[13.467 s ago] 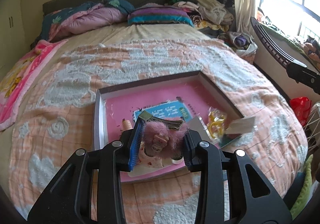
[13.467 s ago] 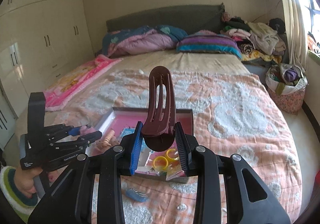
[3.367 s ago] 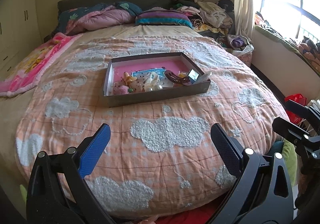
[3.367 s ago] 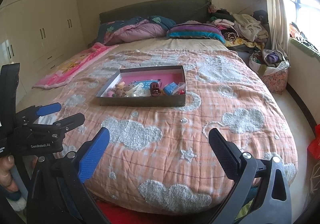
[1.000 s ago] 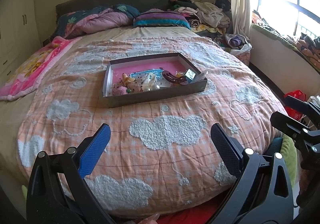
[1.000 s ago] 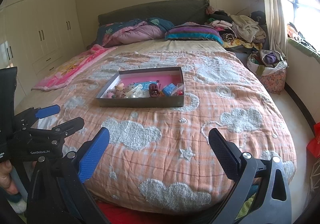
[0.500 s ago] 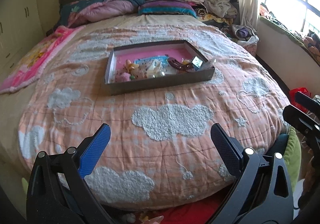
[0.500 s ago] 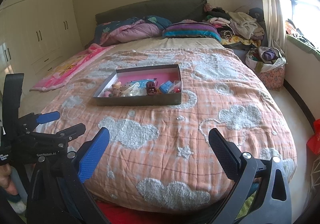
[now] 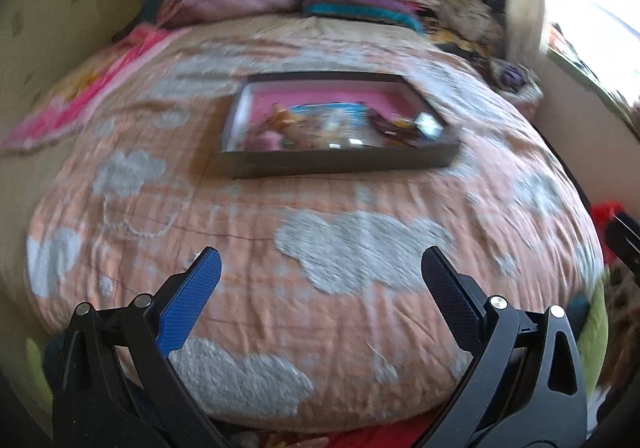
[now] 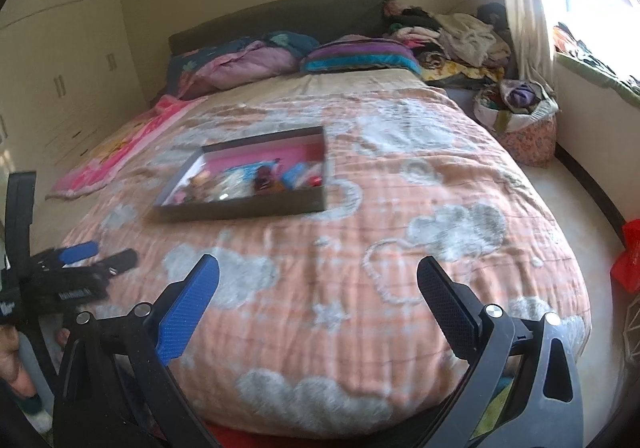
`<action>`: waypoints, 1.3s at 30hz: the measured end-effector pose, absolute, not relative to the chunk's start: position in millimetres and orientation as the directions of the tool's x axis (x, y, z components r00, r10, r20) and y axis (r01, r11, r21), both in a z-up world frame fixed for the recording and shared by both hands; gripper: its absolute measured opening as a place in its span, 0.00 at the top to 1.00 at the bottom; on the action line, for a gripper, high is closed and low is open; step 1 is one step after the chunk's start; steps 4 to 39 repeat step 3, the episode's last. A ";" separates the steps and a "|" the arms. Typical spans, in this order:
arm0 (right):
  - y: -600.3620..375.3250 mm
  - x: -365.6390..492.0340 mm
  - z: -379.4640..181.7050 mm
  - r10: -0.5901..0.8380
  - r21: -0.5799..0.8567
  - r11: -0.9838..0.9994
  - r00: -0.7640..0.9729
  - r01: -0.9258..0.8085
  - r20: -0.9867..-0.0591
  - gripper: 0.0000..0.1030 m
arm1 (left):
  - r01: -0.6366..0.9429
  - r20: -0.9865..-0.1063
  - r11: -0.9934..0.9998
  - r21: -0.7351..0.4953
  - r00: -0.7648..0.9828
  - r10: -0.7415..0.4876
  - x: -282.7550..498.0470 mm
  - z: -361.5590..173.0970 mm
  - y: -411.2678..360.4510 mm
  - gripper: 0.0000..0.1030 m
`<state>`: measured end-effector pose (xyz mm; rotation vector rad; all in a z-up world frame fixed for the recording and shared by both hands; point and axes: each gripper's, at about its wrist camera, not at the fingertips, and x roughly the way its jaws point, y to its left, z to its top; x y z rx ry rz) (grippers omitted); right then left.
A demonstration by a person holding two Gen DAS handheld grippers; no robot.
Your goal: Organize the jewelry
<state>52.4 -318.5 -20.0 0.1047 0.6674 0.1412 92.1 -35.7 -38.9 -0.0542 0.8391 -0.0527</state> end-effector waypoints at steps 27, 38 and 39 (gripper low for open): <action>-347.2 85.8 -28.5 0.136 0.140 0.988 0.761 -0.059 -0.634 0.04 | -0.145 -0.754 0.988 -0.057 0.654 0.053 129.2 -40.0 9.8 0.09; -347.2 85.8 -28.5 0.136 0.140 0.988 0.761 -0.059 -0.634 0.04 | -0.145 -0.754 0.988 -0.057 0.654 0.053 129.2 -40.0 9.8 0.09; -347.2 85.8 -28.5 0.136 0.140 0.988 0.761 -0.059 -0.634 0.04 | -0.145 -0.754 0.988 -0.057 0.654 0.053 129.2 -40.0 9.8 0.09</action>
